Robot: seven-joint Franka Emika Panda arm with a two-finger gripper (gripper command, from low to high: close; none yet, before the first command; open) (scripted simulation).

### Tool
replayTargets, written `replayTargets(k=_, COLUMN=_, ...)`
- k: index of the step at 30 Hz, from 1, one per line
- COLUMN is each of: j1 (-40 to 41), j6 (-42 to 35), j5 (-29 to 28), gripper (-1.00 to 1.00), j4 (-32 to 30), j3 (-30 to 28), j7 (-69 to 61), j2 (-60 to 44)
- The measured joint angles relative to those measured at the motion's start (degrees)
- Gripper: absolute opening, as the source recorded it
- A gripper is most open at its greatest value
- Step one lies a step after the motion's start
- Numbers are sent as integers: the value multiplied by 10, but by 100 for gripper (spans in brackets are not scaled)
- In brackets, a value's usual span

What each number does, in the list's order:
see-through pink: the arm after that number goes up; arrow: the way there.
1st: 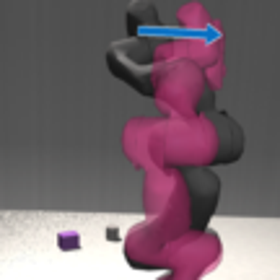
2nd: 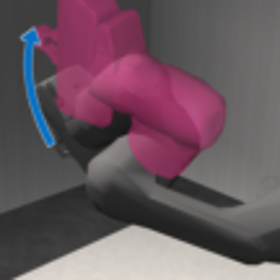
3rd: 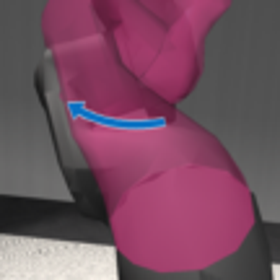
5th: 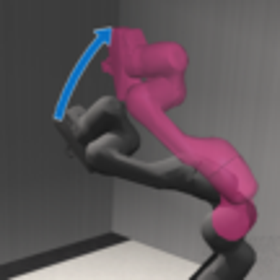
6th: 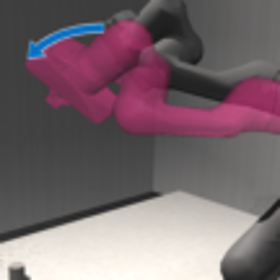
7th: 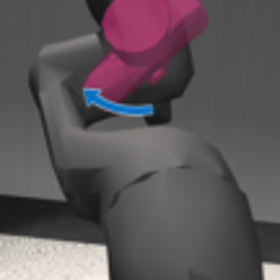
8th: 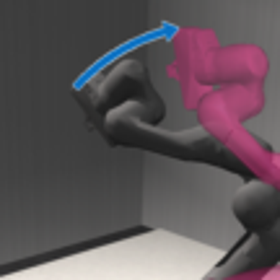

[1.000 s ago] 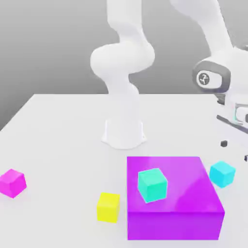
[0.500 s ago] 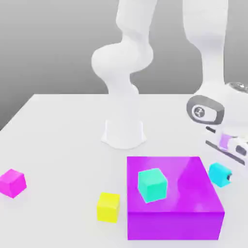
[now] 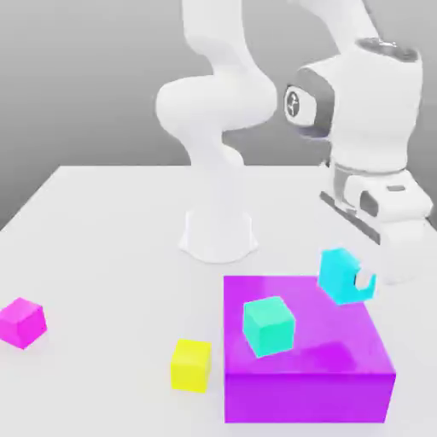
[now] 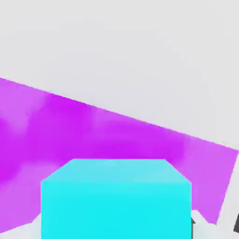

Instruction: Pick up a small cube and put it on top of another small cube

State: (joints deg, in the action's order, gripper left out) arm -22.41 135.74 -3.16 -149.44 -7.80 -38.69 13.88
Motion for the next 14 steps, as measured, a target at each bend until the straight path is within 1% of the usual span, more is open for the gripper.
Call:
replayTargets(k=1, j1=12, j6=-8, j5=-2, gripper=-100, j4=2, j3=-13, j7=-9, j2=5)
replayTargets(k=2, j1=18, j6=0, j5=-1, gripper=-100, j4=0, j3=-21, j7=-15, j2=-1)
replayTargets(k=5, j1=21, j6=58, j5=5, gripper=-100, j4=-17, j3=-30, j7=-25, j2=-44)
replayTargets(k=6, j1=21, j6=74, j5=6, gripper=100, j4=-21, j3=-31, j7=-26, j2=-55)
replayTargets(k=12, j1=22, j6=83, j5=7, gripper=100, j4=-23, j3=-32, j7=-27, j2=-61)
replayTargets(k=14, j1=22, j6=59, j5=5, gripper=100, j4=-17, j3=-31, j7=-26, j2=-44)
